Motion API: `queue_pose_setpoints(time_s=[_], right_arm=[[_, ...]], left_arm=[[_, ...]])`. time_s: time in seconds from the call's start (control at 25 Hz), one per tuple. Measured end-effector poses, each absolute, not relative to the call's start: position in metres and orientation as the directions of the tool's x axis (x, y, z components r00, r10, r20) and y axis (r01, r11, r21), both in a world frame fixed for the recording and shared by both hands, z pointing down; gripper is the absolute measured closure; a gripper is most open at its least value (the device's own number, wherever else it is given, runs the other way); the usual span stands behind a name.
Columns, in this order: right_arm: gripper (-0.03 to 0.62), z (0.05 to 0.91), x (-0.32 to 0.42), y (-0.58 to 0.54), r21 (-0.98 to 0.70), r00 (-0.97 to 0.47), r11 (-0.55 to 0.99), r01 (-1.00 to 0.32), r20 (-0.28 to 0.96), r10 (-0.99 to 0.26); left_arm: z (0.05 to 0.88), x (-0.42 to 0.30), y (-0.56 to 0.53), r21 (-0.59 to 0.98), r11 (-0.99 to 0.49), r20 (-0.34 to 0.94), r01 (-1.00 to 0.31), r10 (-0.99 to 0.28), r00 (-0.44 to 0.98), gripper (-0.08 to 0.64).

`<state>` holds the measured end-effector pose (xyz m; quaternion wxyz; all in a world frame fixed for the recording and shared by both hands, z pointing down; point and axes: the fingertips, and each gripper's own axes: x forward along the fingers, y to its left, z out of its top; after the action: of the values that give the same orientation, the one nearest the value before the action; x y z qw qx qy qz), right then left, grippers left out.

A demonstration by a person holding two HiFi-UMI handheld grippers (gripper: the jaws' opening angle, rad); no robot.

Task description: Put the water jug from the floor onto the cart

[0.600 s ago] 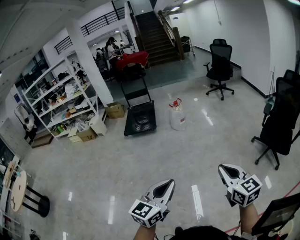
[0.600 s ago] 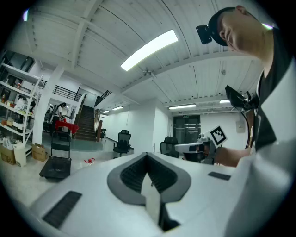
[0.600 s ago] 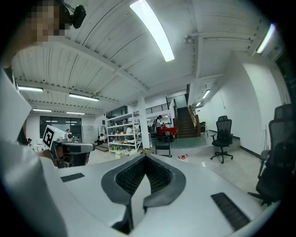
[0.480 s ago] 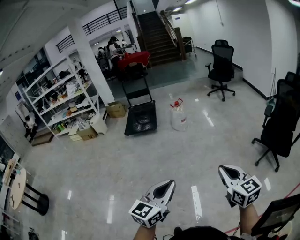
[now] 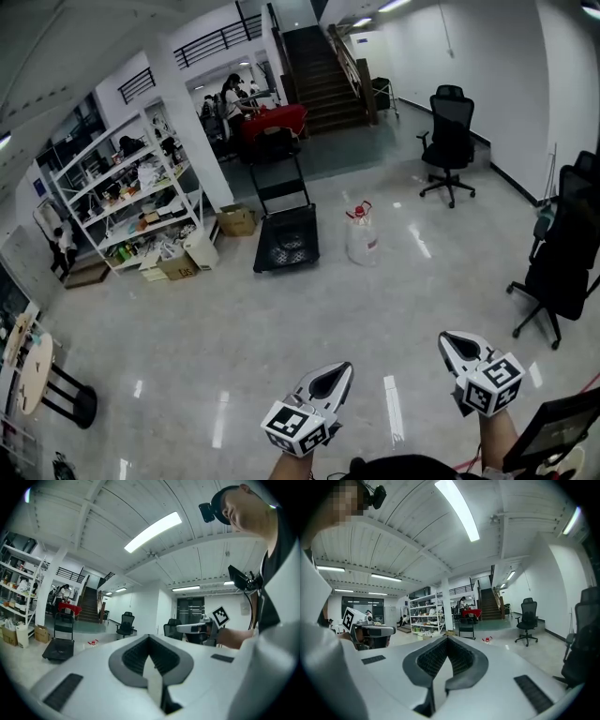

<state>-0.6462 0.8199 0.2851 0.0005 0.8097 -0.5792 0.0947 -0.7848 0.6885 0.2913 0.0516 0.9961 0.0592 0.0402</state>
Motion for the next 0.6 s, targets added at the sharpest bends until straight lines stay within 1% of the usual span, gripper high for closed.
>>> queue_pose_setpoints(time_s=[0.16, 0.32, 0.6], right_arm=[[0.592, 0.282, -0.658, 0.805, -0.108, 0.293, -0.309, -0.945, 0.144, -0.945], [0.592, 0.281, -0.661, 0.784, -0.12, 0.304, -0.32, -0.94, 0.131, -0.944], [0.592, 0.293, -0.661, 0.745, -0.143, 0.322, -0.345, -0.928, 0.161, -0.933]], left_arm=[[0.294, -0.793, 0.679, 0.098, -0.987, 0.078, 0.13, 0.137, 0.987, 0.56], [0.299, -0.797, 0.661, 0.106, -0.984, 0.078, 0.141, 0.149, 0.986, 0.56], [0.308, -0.789, 0.611, 0.14, -0.98, 0.048, 0.141, 0.149, 0.988, 0.56]])
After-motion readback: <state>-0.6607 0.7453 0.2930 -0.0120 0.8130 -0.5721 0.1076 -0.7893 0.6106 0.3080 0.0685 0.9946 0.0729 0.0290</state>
